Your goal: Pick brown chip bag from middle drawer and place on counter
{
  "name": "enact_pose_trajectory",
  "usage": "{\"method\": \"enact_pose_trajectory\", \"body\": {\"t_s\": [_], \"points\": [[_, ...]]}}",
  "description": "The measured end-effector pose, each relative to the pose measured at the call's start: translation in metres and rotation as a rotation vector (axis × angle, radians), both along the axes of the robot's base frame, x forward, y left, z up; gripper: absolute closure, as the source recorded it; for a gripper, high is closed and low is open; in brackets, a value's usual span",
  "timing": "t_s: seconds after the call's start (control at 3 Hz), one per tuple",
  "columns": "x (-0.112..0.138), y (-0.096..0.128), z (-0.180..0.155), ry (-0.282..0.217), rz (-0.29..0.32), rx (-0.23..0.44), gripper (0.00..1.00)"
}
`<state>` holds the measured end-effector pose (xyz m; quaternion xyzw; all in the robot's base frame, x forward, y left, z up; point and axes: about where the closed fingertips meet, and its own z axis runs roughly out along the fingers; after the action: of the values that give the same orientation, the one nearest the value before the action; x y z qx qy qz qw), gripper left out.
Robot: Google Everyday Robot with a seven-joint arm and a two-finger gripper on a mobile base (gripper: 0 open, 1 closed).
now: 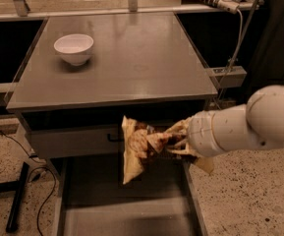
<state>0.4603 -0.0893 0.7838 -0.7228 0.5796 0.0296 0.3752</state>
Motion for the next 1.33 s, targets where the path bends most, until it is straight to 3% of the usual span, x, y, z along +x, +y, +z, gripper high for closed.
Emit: {"method": "enact_pose_trajectory", "body": {"t_s": [0.33, 0.67, 1.33], "points": [[0.009, -0.003, 0.080, -0.122, 0.009, -0.051, 1.00], [0.033, -0.020, 0.157, -0.242, -0.017, -0.062, 1.00], [0.045, -0.017, 0.161, -0.264, -0.015, -0.073, 1.00]]}}
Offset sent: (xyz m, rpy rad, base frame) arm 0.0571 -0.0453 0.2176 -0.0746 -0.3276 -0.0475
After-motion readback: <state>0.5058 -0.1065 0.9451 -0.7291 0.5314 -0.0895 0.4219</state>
